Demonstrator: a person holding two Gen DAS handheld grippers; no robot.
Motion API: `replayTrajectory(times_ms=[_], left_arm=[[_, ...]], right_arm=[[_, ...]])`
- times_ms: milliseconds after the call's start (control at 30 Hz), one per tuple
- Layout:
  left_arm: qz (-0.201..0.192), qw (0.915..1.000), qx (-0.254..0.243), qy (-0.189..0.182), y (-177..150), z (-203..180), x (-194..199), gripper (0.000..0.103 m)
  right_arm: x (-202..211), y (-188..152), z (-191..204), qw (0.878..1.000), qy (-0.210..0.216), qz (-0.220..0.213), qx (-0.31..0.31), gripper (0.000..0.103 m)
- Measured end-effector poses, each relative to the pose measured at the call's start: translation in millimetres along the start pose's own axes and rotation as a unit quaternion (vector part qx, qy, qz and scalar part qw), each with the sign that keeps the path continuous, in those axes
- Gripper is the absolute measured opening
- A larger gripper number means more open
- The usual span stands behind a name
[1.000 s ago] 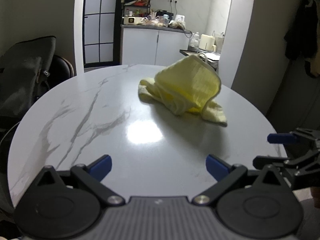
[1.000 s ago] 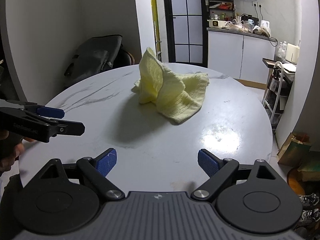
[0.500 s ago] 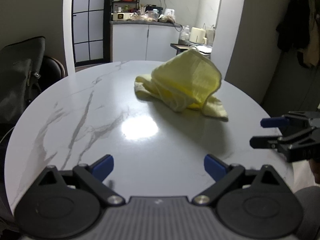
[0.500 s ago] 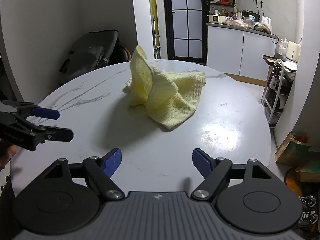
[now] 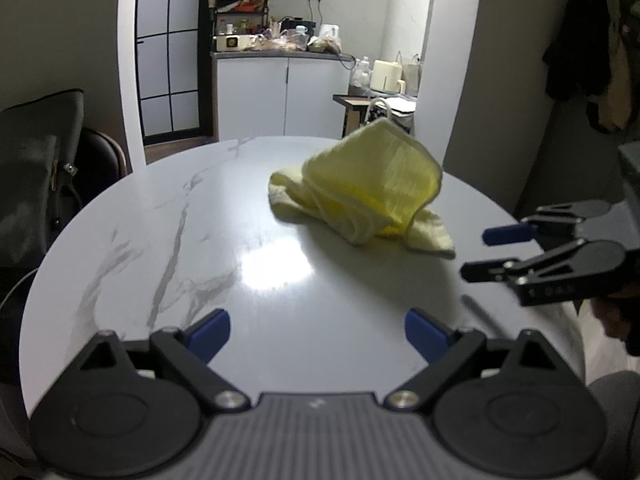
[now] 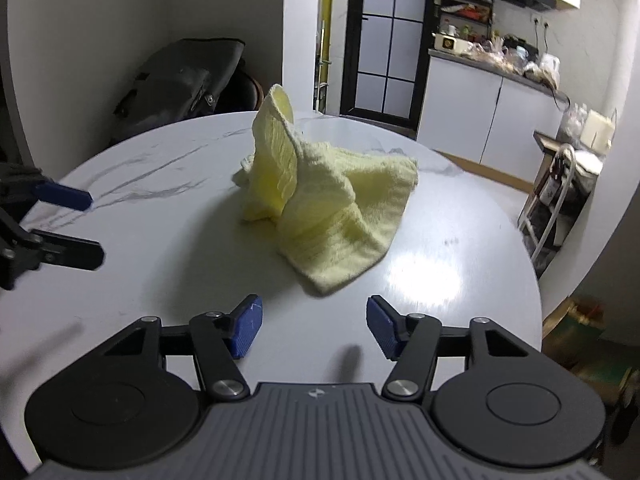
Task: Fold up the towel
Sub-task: 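Close the right gripper on the yellow towel edge while the left gripper approaches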
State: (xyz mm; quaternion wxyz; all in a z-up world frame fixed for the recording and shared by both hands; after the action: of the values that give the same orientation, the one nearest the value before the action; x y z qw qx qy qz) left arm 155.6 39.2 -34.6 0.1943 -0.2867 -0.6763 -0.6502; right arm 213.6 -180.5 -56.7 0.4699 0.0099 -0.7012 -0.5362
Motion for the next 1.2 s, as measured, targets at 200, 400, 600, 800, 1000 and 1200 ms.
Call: replayTrajectory(times_ms=[200, 400, 600, 800, 1000, 1200], left_arm=[[-0.020, 0.9998, 0.006, 0.001, 21.0, -1.2, 3.7, 0.096], [-0.016, 0.9998, 0.011, 0.006, 17.6, -4.4, 3.1, 0.096], [-0.011, 0.9997, 0.018, 0.007, 9.0, -7.9, 2.1, 0.096], [-0.011, 0.9997, 0.020, 0.004, 5.3, -7.5, 7.2, 0.096], [-0.005, 0.9996, 0.026, 0.005, -2.5, -1.7, 7.6, 0.096], [-0.002, 0.9993, 0.037, 0.006, -8.4, 1.7, 6.7, 0.097]], right_arm=[[-16.8, 7.1, -2.5, 1.000, 0.011, 0.007, -0.011, 0.044], [-24.8, 10.8, -2.8, 1.000, 0.014, 0.007, -0.013, 0.042], [-29.5, 13.7, -1.3, 1.000, 0.019, 0.007, -0.012, 0.042], [-32.5, 17.8, 2.6, 0.999, 0.030, 0.015, 0.000, 0.019], [-31.0, 17.4, 9.0, 0.999, 0.034, 0.016, 0.001, 0.011], [-14.9, 19.2, 19.9, 0.999, 0.030, -0.004, 0.012, 0.010]])
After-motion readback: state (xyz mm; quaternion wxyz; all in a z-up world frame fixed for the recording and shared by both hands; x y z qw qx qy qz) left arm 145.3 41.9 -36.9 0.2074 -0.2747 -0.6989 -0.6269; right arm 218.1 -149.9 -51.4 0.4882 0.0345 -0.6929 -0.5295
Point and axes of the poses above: each gripper's, at about its wrist camera, not at the fingertips, and x roughly against the way its jaws point, z to its left, y to its top, the point moved 9 cm from there along -x, roughly the way its jaws point, and after that the axes turned 1 degree about y, right-handed, at the moved point
